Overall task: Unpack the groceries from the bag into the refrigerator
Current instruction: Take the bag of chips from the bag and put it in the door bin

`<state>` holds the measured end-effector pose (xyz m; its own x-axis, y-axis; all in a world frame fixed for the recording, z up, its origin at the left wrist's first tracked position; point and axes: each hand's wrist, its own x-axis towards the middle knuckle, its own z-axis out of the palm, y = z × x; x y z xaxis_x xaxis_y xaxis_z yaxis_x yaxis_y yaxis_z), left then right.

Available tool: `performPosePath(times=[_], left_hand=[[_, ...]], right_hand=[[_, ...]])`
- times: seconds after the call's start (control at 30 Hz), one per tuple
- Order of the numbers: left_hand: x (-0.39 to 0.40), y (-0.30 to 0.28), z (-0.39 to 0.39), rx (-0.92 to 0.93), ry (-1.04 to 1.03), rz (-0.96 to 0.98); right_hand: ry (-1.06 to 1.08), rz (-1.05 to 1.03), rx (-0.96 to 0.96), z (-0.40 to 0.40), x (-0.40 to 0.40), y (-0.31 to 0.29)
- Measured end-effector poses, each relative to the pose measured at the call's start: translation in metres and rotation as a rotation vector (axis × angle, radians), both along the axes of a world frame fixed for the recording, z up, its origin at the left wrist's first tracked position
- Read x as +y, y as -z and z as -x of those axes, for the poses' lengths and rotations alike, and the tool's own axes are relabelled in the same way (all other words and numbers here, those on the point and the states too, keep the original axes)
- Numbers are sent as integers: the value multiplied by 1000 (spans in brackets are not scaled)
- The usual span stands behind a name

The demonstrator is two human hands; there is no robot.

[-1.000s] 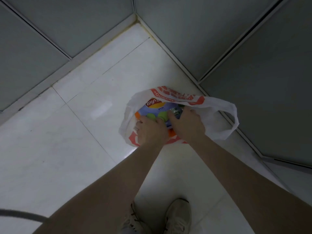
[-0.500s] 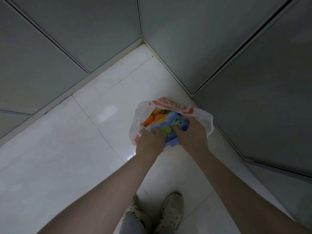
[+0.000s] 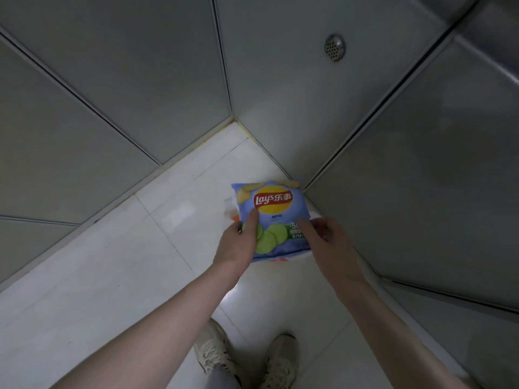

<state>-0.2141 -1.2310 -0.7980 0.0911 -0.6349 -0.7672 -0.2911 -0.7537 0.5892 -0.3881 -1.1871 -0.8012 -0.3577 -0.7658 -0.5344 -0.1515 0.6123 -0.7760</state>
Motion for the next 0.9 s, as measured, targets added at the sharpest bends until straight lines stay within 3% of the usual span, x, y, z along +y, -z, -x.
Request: performPosePath(times=[0.13, 0.33, 0.6, 0.9], left_hand=[[10, -21, -7, 56, 29, 138], [16, -91, -19, 131, -85, 275], [23, -261, -65, 239, -176, 372], [44, -444, -117, 212, -72, 518]], right_hand=[[-26, -46, -112, 1, -19, -26], [-185, -6, -298, -16, -31, -105], [-282, -25, -459, -49, -28, -273], [-318, 23, -480, -91, -23, -461]])
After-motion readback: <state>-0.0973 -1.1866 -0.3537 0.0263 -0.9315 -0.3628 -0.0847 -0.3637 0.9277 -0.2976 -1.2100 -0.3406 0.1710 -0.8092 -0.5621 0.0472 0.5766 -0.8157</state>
